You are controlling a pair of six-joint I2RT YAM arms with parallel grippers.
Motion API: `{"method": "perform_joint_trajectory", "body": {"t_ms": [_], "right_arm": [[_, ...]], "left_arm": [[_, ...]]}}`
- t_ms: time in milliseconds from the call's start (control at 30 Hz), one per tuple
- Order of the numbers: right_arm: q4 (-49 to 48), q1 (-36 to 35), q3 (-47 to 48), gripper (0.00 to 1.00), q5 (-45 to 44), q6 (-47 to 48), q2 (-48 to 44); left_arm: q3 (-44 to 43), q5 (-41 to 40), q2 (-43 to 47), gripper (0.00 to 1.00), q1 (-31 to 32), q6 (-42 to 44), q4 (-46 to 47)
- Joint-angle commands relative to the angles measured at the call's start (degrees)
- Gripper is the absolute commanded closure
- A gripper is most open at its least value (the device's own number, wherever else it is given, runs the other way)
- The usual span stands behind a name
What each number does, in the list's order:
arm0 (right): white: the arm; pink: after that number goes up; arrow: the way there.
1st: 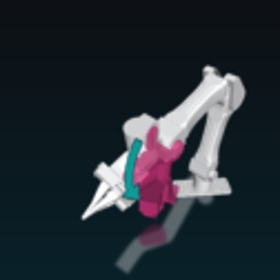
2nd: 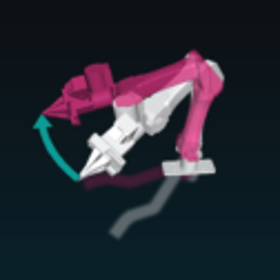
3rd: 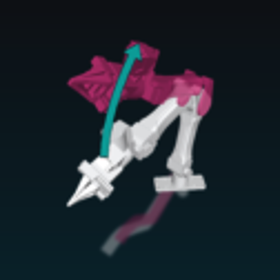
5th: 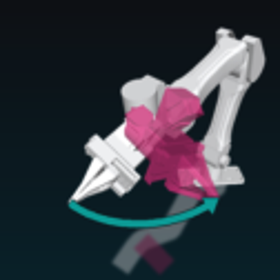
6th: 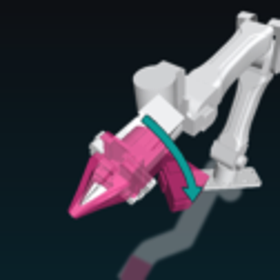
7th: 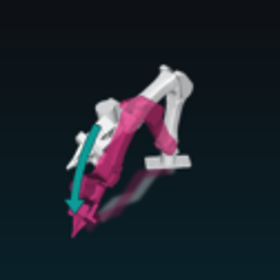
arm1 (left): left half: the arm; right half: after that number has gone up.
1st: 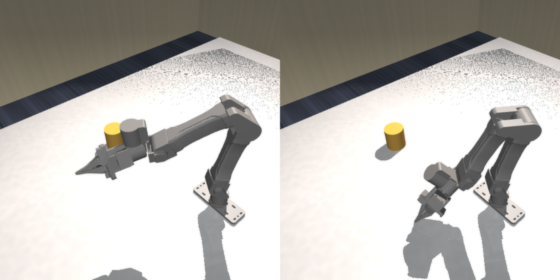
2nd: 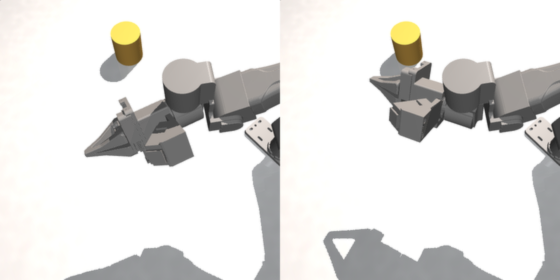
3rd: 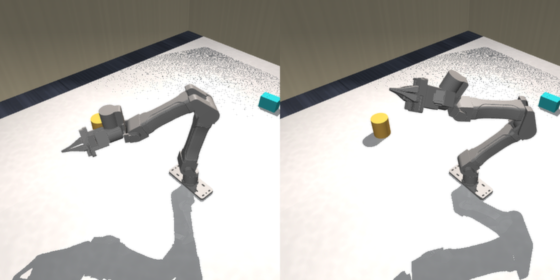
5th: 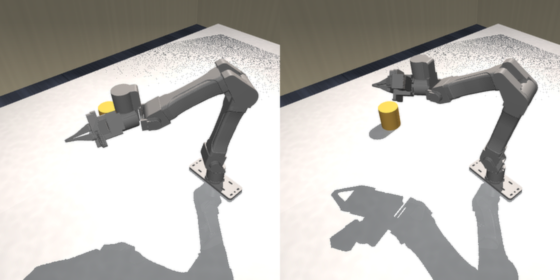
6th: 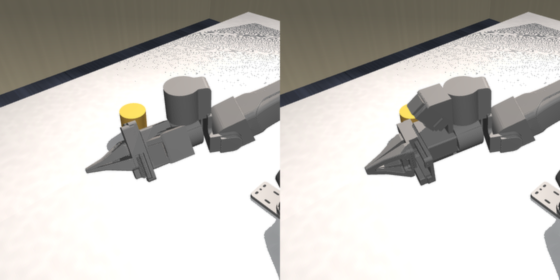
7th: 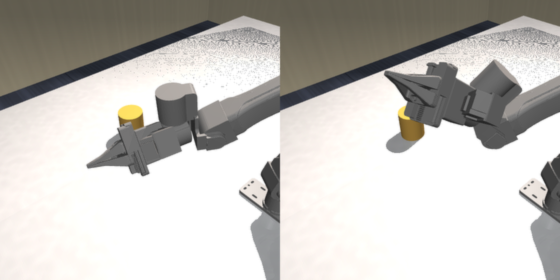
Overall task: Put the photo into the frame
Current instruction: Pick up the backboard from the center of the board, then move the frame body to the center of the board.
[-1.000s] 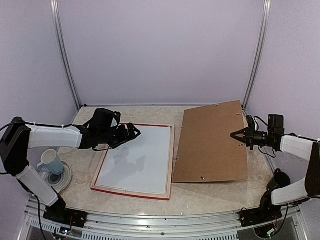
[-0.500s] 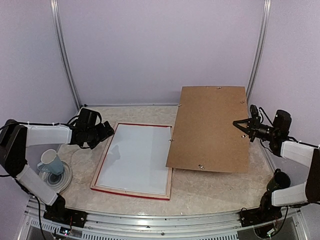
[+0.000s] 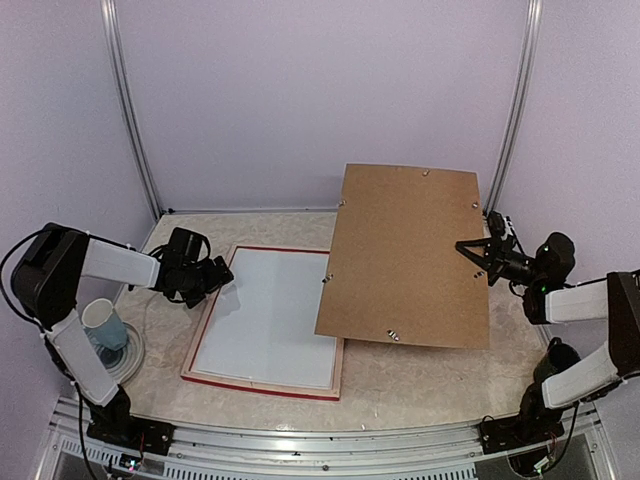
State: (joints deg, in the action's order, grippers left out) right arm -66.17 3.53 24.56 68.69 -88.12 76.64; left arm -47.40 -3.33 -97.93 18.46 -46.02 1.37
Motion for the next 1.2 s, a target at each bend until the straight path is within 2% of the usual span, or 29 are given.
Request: {"method": "perform_joint_trajectory", "body": {"t_ms": [0, 400, 633, 900, 1033, 1167], "right_arm": [[-11.79, -2.8, -0.06, 1.0, -2.2, -3.12, 3.29], [-38.44, -6.08, -2.58, 1.0, -4.52, -14.4, 22.08], [-37.35, -8.37, -1.8, 1.0, -4.91, -10.96, 27.42], [-38.31, -10.3, -1.59, 1.0, -5.5, -7.91, 33.31], [-38.63, -11.8, -1.11, 1.0, -6.06, -7.11, 35.24], [-38.55, -13.5, 0.75, 1.0, -6.59, -7.02, 35.18]], "left_arm": [[-0.51, 7.57, -2.46, 0.03, 0.78, 0.14, 6.21], [1.11, 6.81, -1.11, 0.03, 9.06, -4.94, 6.92], [0.36, 7.81, -0.79, 0.03, 13.59, -5.86, 9.12], [0.84, 10.71, 0.76, 0.03, 14.94, -7.36, 11.36], [0.99, 8.08, 3.01, 0.03, 16.5, -7.03, 8.64], [-0.8, 2.65, 5.43, 0.03, 18.04, -5.21, 1.65]]}}
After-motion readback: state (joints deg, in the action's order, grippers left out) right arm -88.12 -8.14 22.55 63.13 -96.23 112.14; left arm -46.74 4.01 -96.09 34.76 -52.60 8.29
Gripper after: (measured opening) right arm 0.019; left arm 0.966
